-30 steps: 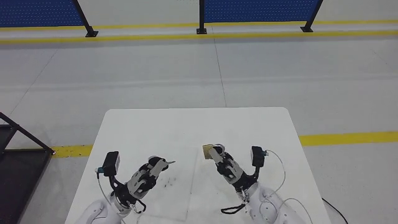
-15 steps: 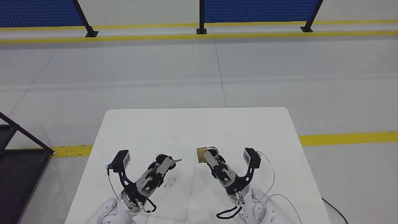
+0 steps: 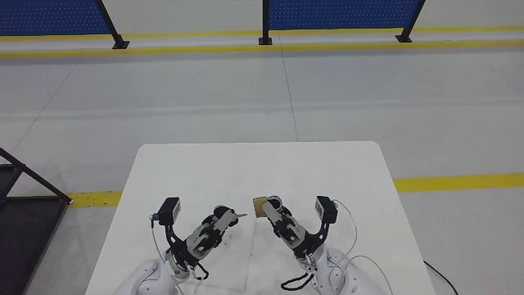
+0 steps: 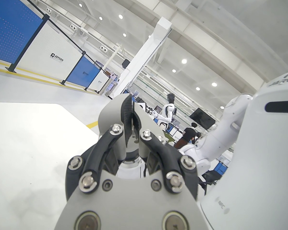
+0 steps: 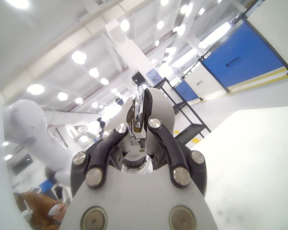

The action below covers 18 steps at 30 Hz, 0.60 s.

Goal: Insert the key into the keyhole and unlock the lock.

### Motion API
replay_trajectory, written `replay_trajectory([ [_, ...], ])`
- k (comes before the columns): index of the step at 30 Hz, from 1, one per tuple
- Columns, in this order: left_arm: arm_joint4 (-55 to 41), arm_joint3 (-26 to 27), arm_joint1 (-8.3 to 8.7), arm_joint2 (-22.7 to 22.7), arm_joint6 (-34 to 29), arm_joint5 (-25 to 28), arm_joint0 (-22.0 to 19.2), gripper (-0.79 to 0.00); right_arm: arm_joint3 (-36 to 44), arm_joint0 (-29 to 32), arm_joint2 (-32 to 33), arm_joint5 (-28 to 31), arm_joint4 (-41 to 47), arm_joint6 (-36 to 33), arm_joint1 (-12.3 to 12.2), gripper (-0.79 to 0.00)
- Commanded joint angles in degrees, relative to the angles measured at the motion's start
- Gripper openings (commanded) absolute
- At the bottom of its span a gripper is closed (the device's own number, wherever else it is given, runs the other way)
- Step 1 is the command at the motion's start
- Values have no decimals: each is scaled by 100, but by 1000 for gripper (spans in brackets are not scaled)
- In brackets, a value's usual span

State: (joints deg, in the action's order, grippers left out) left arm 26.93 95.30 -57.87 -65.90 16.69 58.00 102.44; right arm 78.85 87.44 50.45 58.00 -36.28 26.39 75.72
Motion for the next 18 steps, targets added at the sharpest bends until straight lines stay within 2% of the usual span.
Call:
replay_trajectory([
  [1, 4, -35, 0, 23, 19, 0, -27, -785, -20, -19, -10, 0, 18, -36, 7, -785],
  [18, 376, -230, -63, 85, 282, 0, -148, -785, -10, -18, 35, 0, -39, -166, 47, -785],
])
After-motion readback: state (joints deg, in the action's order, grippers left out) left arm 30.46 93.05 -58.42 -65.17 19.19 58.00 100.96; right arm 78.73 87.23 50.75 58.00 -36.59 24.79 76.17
